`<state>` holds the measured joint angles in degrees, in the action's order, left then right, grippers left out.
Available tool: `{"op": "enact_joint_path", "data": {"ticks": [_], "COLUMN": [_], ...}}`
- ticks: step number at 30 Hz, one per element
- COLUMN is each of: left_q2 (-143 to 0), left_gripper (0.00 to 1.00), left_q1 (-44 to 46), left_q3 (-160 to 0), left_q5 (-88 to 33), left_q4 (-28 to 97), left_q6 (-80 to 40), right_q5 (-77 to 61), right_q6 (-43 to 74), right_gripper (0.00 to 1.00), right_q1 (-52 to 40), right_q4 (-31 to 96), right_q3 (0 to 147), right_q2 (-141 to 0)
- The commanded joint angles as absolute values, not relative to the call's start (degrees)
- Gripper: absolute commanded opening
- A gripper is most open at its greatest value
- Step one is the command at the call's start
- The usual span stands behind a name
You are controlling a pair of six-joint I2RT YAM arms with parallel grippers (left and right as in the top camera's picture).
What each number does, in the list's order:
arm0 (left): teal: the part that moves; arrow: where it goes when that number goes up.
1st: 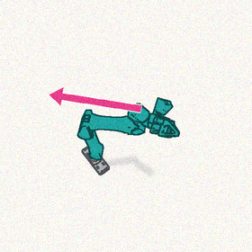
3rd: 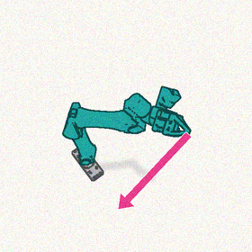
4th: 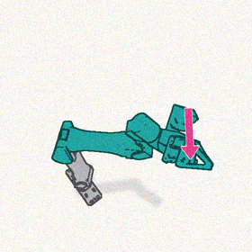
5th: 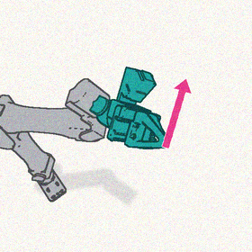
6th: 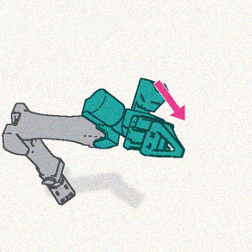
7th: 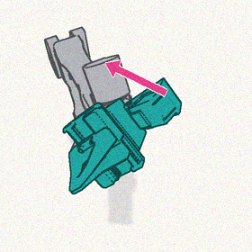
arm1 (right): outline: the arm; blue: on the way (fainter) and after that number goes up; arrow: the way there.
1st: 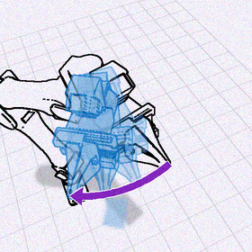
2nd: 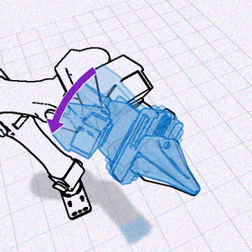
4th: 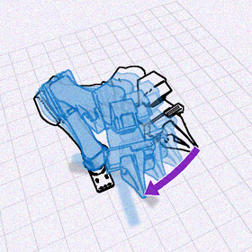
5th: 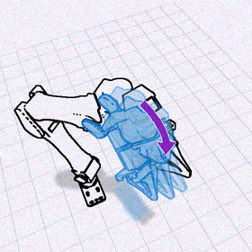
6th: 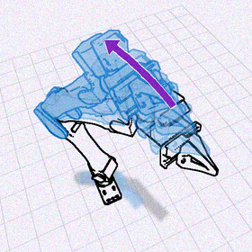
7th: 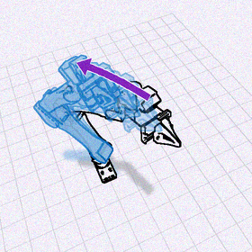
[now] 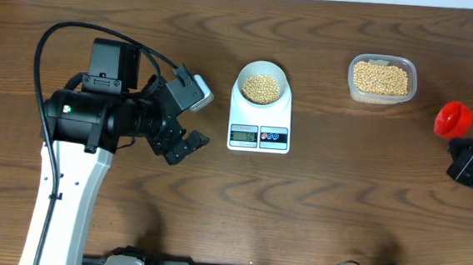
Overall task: Scoop item into bowl and weigh 50g on scale
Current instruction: 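Lift the red scoop out of the tub and move it down-right, then lower the red scoop onto the table and open the right gripper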
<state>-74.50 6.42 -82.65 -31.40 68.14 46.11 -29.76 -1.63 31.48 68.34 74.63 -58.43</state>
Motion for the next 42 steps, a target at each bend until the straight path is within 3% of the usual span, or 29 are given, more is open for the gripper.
{"op": "enact_joint_path", "data": {"ticks": [1, 6, 15, 33, 42], "left_q2": [-74.59, -74.59, -74.59, -74.59, -74.59], "left_gripper": [0.98, 0.98, 0.98, 0.98, 0.98], "left_q1": [6.13, 6.13, 6.13, 6.13, 6.13], "left_q3": [-84.07, -84.07, -84.07, -84.07, -84.07], "left_q5": [-32.14, -32.12, -32.14, -32.14, -32.12], "left_q4": [68.31, 68.34, 68.31, 68.31, 68.31], "left_q6": [45.58, 45.58, 45.60, 45.60, 45.60], "right_q5": [-29.28, -35.20, -41.19, -43.31, -43.62], "right_q6": [9.08, 16.67, 17.32, 28.77, 29.78], "right_gripper": [0.01, 0.01, 0.01, 0.01, 0.03], "right_q1": [32.05, 32.05, 31.99, 31.94, 31.94], "right_q4": [66.04, 55.99, 39.81, 6.35, 3.11], "right_q3": [68.03, 51.20, 28.36, 4.89, 1.06], "right_q2": [-53.17, -46.09, -43.13, -43.13, -43.13]}}
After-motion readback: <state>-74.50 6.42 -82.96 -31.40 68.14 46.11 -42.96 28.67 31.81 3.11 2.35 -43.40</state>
